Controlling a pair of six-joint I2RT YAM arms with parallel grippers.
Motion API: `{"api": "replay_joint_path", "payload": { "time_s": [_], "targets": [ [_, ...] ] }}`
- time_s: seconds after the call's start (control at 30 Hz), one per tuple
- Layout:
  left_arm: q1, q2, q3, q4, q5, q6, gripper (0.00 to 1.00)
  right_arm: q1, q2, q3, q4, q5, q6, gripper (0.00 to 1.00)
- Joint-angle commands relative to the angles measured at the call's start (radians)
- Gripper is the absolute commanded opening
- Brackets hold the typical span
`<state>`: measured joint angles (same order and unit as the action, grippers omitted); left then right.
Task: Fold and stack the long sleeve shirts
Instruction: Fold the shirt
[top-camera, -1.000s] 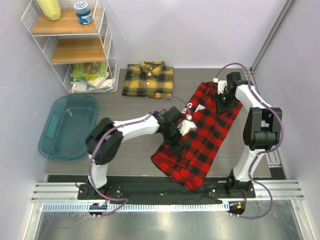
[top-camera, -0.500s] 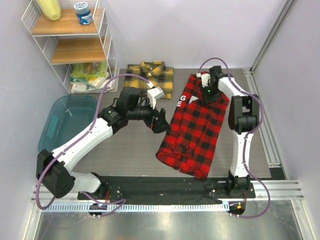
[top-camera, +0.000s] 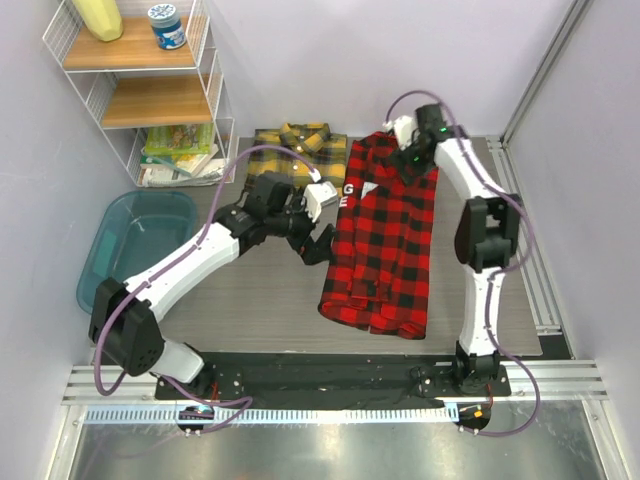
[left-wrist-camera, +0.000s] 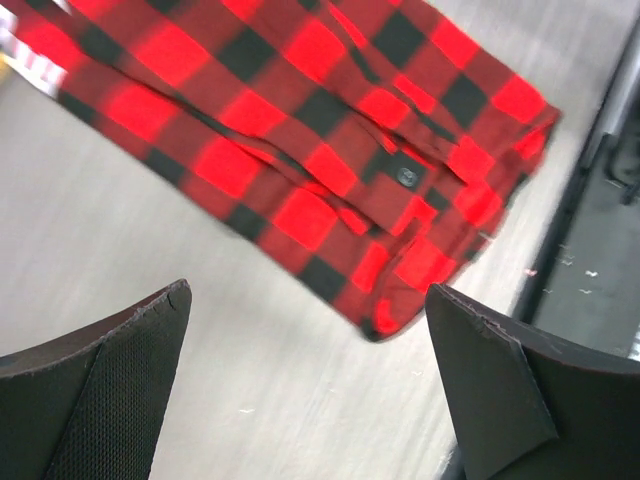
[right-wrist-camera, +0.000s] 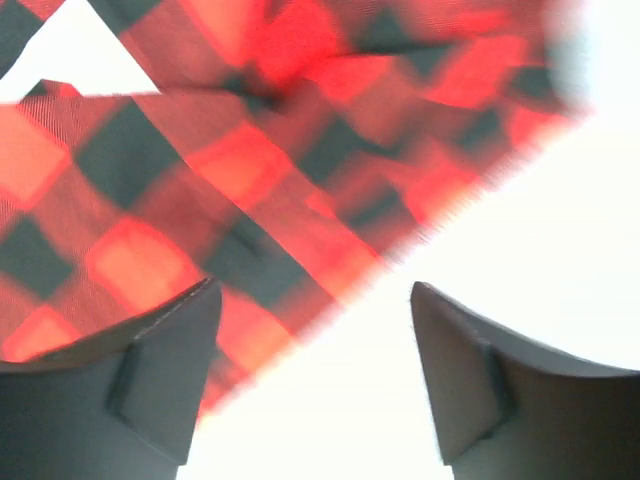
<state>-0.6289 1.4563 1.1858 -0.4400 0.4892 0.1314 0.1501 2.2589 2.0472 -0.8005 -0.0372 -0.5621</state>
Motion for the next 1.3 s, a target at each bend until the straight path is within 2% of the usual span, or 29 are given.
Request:
{"api": "replay_joint_path", "payload": {
  "time_s": [0.0,0.03,0.07,0.17,0.23,0.27,0.3,0.33,0.4,0.43,0.5,0.53,0.6,0.73,0.9,1.17,1.27],
  "targets": [
    [0.0,-0.018,0.167,-0.078,-0.046,0.162,1.0,-0.026,-0.417,0.001,-0.043,-0.038,-0.05,0.9],
    [0.0,-0.001,0.185,-0.107,-0.023,0.168,1.0,-0.026,-0.459,-0.025,-0.04,-0.102,-0.044,0.94],
    [0.0,0.03,0.222,-0.165,-0.006,0.238,1.0,-0.024,-0.507,-0.085,-0.042,-0.128,-0.013,1.0],
    [0.004,0.088,0.285,-0.343,0.124,0.393,1.0,-0.015,-0.657,-0.245,0.003,-0.263,0.034,1.0],
    [0.012,0.067,0.227,-0.287,0.169,0.39,1.0,-0.011,-0.754,-0.332,-0.003,-0.375,0.01,1.0],
    [0.009,0.011,0.187,-0.22,0.187,0.424,1.0,-0.011,-0.78,-0.399,-0.088,-0.441,-0.095,1.0],
    [0.006,-0.019,0.084,-0.183,0.187,0.492,1.0,0.0,-0.812,-0.436,-0.144,-0.484,-0.169,1.0],
    [0.006,-0.049,0.04,-0.148,0.18,0.519,1.0,0.017,-0.888,-0.488,-0.185,-0.5,-0.218,1.0],
    [0.003,-0.092,-0.052,-0.147,0.18,0.633,1.0,0.055,-1.005,-0.703,-0.192,-0.464,-0.334,1.0],
    [0.001,-0.102,-0.078,-0.146,0.181,0.657,1.0,0.081,-1.139,-0.874,-0.184,-0.46,-0.382,1.0],
    [-0.011,-0.112,-0.148,-0.147,0.19,0.745,1.0,0.112,-1.254,-1.032,-0.157,-0.434,-0.517,1.0],
    [-0.018,-0.114,-0.169,-0.144,0.189,0.787,1.0,0.149,-1.348,-1.162,-0.166,-0.425,-0.559,1.0],
    [-0.055,-0.109,-0.218,-0.094,0.163,0.829,1.0,0.186,-1.406,-1.257,-0.189,-0.395,-0.628,0.98],
    [-0.116,-0.047,-0.262,-0.053,0.134,0.887,1.0,0.217,-1.444,-1.363,-0.304,-0.38,-0.777,0.9],
    [-0.134,0.059,-0.255,-0.02,0.166,0.872,0.99,0.258,-1.369,-1.417,-0.313,-0.331,-0.874,0.79],
    [-0.183,0.159,-0.269,0.09,0.092,0.939,0.98,0.301,-1.296,-1.544,-0.122,-0.299,-0.88,0.79],
    [-0.193,0.177,-0.279,0.102,0.078,1.014,0.97,0.304,-1.279,-1.581,-0.023,-0.29,-0.849,0.79]
  ]
}}
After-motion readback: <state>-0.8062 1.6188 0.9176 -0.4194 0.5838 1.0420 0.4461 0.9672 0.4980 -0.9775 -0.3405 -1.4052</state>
